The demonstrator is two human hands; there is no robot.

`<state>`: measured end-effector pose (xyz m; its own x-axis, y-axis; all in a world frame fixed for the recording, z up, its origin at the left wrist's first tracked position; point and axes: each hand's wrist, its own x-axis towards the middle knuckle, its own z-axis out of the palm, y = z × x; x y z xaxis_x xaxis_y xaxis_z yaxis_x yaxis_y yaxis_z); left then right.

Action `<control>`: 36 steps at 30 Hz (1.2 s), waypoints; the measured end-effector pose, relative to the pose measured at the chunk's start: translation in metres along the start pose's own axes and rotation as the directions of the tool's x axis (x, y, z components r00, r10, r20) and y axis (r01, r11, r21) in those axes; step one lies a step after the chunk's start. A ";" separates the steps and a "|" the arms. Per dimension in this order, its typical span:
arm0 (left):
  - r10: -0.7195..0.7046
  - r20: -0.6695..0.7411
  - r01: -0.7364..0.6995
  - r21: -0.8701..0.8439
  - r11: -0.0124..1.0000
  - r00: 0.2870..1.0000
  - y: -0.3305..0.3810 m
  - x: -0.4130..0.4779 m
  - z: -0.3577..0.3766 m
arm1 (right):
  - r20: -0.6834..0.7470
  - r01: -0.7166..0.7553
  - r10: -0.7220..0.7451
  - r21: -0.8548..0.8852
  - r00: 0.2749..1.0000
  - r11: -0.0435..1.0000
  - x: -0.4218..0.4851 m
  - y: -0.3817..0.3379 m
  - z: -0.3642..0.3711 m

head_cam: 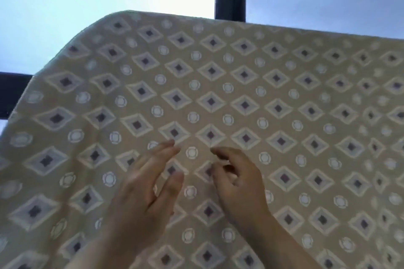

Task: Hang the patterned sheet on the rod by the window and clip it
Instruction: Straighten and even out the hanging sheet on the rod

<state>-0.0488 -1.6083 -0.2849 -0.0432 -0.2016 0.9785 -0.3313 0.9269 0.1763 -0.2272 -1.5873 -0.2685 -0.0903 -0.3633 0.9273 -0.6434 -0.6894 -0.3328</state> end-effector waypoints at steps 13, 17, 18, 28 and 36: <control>-0.259 0.025 0.253 0.151 0.956 0.965 0.057 0.236 -0.002 | 0.125 0.108 -0.078 -0.258 0.989 0.960 0.234 -0.033 -0.105; -0.317 0.025 0.291 0.333 0.897 0.948 0.072 0.288 -0.020 | 0.151 0.235 -0.182 -0.536 0.972 0.811 0.325 -0.045 -0.126; -0.328 0.025 0.294 0.388 0.874 0.944 0.073 0.300 -0.027 | 0.188 0.239 -0.155 -0.607 0.970 0.758 0.347 -0.048 -0.130; -0.491 -0.011 0.356 0.704 0.615 0.871 0.023 0.365 -0.083 | 0.258 0.162 0.049 -0.731 0.965 0.663 0.372 -0.043 -0.126; -0.532 0.160 0.261 0.733 0.629 0.832 -0.031 0.393 -0.104 | 0.204 0.112 0.078 -0.772 0.976 0.626 0.368 -0.060 -0.131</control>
<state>0.0424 -1.6831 0.1051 -0.0108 -0.7111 0.7031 -0.9100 0.2983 0.2878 -0.3212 -1.5979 0.1151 0.0172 -0.5361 0.8440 -0.9995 0.0118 0.0278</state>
